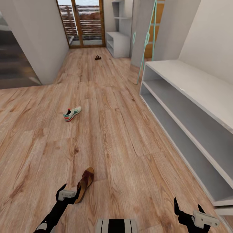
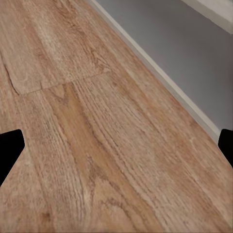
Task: Pick up the two gym shoes and the two sandals from the corridor floor and place them onto the hallstand (shoe rack) in the corridor, making sure they are on the rack and not on the floor. Arrange them so the two gym shoes are next to each other and the two sandals are next to each other.
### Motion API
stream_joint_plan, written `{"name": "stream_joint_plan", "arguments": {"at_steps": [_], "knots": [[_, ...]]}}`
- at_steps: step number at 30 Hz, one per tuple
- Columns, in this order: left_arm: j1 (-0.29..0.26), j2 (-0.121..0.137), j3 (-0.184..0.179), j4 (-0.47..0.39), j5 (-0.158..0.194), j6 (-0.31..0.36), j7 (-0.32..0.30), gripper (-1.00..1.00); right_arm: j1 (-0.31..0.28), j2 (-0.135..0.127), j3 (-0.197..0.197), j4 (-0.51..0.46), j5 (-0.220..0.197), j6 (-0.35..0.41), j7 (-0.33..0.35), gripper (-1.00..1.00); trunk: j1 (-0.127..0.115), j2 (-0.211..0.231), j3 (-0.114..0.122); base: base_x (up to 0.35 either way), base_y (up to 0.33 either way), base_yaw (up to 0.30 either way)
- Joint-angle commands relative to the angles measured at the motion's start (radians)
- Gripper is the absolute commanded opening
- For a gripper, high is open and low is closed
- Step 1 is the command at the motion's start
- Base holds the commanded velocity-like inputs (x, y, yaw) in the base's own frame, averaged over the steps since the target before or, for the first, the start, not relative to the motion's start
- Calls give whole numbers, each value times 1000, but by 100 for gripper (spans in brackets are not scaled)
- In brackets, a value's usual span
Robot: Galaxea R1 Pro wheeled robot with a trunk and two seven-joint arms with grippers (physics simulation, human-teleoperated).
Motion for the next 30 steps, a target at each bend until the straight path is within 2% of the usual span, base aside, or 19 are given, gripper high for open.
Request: {"name": "stream_joint_plan", "arguments": {"at_steps": [1,20,30], "knots": [[0,-1,-1,-1,-1,0,1,100,0,0,0,0,0,0,0,100,0,0,-1,0,0,0],[-2,-4,1,-5,19,-1,7,100,0,0,-1,-1,0,-1,0,100,0,0,-18,0,0,0],[-10,-25,-2,1,15,0,-2,100,0,-1,-1,-1,0,0,0,100,0,0,-31,0,0,0]]}}
